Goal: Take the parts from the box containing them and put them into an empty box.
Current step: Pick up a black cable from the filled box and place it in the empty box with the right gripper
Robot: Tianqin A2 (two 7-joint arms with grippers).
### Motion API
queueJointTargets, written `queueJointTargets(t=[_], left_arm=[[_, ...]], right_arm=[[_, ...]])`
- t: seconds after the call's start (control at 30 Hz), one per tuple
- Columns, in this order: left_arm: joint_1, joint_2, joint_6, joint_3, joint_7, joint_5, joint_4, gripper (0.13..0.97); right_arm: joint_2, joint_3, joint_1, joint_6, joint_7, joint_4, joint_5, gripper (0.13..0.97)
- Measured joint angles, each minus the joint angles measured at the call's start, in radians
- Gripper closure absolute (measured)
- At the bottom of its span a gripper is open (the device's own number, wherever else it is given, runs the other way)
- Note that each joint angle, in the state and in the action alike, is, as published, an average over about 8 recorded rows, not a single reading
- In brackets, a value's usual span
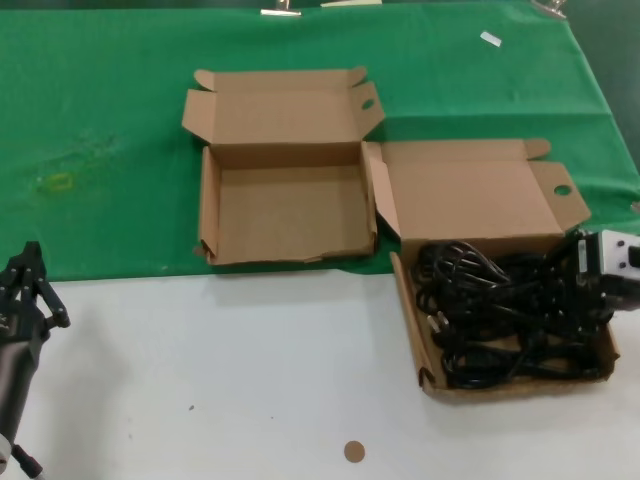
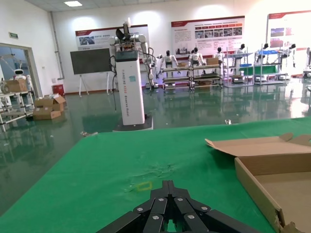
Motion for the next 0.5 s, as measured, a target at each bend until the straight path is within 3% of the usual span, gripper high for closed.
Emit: queueJointTargets(t=[0.5], left_arm=[[0.0,0.0,0.0,0.0,0.0,0.0,0.0,0.953]], right_arm=[[-0.008,0.006,0.084,-0.075,0.077,0.081,-0.015,0.867]])
